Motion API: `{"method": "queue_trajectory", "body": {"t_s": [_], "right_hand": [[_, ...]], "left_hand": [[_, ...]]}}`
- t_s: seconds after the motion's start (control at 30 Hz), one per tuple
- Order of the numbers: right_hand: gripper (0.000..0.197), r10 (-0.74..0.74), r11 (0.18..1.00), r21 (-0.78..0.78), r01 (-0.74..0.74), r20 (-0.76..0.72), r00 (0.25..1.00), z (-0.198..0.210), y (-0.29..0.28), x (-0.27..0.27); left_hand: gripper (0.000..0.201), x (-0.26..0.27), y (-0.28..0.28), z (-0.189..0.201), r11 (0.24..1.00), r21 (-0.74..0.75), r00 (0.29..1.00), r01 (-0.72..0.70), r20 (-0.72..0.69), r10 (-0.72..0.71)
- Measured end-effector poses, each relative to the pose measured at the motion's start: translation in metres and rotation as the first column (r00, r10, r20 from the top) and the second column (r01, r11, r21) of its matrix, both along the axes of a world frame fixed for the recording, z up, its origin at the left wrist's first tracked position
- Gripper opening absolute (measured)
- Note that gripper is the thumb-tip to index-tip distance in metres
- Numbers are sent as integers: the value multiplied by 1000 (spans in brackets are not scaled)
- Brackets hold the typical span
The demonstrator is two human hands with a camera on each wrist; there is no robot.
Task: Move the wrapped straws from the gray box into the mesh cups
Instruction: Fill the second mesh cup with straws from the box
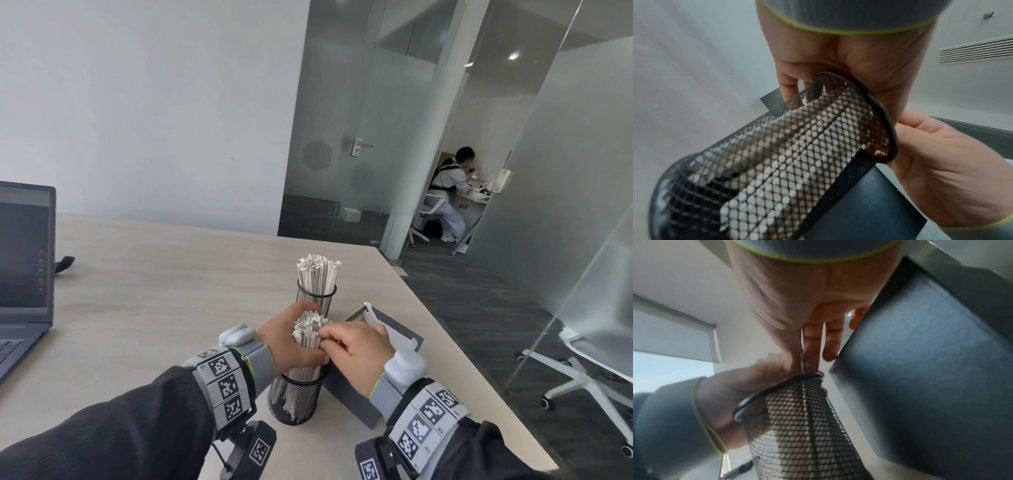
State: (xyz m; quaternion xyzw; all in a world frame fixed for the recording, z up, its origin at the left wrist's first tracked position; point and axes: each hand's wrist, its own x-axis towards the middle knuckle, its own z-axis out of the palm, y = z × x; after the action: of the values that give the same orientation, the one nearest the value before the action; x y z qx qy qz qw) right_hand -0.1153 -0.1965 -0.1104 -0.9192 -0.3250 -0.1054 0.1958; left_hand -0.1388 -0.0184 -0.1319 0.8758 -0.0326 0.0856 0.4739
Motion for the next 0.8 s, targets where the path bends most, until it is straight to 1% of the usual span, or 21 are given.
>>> {"method": "queue_trajectory", "body": {"t_s": [0.07,0.13,0.2,0.27,0.33,0.43,0.5,0.63,0.73,0.8], "right_hand": [[22,-9,994,107,17,-70,998,3,-5,0],[25,-53,968,237,83,-133,990,8,-15,6],[21,-162,918,332,217,-184,969,13,-30,19],[19,-265,857,383,345,-246,932,18,-46,34],[19,-342,836,351,422,-268,900,18,-62,49],[17,-436,839,243,486,-234,869,12,-79,64],[18,-455,857,155,491,-217,863,5,-82,68],[25,-445,892,-11,452,-195,874,-6,-77,62],[21,-479,878,-95,469,-161,863,-11,-75,54],[22,-518,853,-151,499,-141,844,-10,-72,49]], "left_hand": [[64,1,-4,-2,999,5,999,-34,8,34],[63,4,-5,-6,998,-9,998,-58,11,58],[61,5,-5,-10,997,-25,997,-75,5,75],[60,5,-4,-12,996,-42,997,-83,-1,83],[59,4,-4,-13,994,-50,996,-92,-2,92],[58,5,-4,-14,994,-45,995,-96,-5,96],[58,5,-5,-14,994,-34,995,-100,0,100],[59,5,-4,-9,993,16,993,-115,-2,115],[62,10,5,-4,982,49,983,-181,-24,183],[63,16,14,0,971,57,971,-234,-34,236]]}}
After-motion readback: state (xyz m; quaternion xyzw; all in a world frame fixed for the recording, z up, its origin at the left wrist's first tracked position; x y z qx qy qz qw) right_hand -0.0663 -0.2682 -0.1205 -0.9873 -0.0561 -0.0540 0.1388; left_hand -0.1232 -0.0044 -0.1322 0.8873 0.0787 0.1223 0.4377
